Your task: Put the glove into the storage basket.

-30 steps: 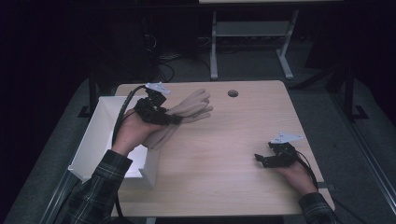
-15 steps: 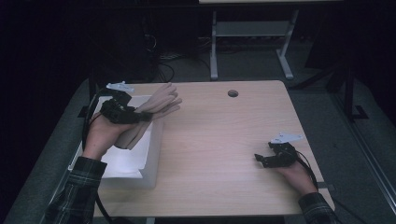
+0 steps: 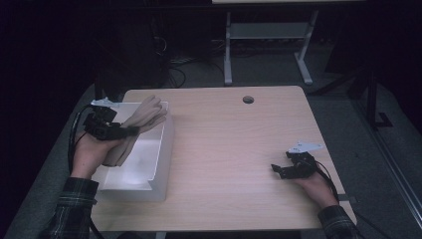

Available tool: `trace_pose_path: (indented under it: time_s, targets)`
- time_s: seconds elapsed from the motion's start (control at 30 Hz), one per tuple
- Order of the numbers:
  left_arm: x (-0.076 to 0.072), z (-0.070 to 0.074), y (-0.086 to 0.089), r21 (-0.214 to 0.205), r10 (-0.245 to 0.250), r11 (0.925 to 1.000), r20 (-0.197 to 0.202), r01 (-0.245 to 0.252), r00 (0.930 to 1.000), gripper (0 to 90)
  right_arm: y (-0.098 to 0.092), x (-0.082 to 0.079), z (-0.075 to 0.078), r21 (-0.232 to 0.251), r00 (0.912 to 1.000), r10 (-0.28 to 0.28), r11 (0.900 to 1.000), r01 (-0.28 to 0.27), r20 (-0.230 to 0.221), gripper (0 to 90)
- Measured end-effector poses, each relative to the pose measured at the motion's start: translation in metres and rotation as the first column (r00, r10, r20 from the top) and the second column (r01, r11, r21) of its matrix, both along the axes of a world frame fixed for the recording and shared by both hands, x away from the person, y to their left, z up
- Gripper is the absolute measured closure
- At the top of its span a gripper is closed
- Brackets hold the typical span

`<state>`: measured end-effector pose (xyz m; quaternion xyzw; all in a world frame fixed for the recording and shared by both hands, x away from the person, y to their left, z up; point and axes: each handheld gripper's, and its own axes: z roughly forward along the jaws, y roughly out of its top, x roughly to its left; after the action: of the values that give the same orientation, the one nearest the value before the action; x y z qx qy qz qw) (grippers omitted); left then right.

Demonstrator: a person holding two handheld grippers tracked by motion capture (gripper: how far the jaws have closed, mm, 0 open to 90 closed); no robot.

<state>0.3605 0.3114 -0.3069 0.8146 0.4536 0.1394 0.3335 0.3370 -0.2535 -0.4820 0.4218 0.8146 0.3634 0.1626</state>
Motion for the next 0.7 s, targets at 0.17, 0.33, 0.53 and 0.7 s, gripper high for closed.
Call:
trace_pose_path:
  time_s: [0.17, 0.33, 0.53, 0.7]
  targets:
    - [-0.001, -0.018, 0.008, 0.024, 0.031, 0.9992, -0.02, -0.031, 0.9993, 68.2, 0.0, 0.0, 0.0, 0.0, 1.0, 0.0, 1.0, 0.0, 0.0, 19.0]
    - [0.0, -0.042, 0.012, 0.029, 0.048, 0.9985, -0.053, -0.047, 0.9974, 68.2, 0.0, 0.0, 0.0, 0.0, 1.0, 0.0, 1.0, 0.0, 0.0, 19.0]
    - [0.004, -0.066, 0.007, 0.028, 0.04, 0.9989, -0.084, -0.037, 0.9957, 68.1, 0.0, 0.0, 0.0, 0.0, 1.0, -0.001, 1.0, 0.001, -0.001, 19.0]
    - [0.007, -0.081, 0.001, 0.036, 0.034, 0.9989, -0.103, -0.031, 0.9941, 67.9, 0.0, 0.0, 0.0, 0.0, 1.0, 0.0, 1.0, 0.0, 0.0, 19.0]
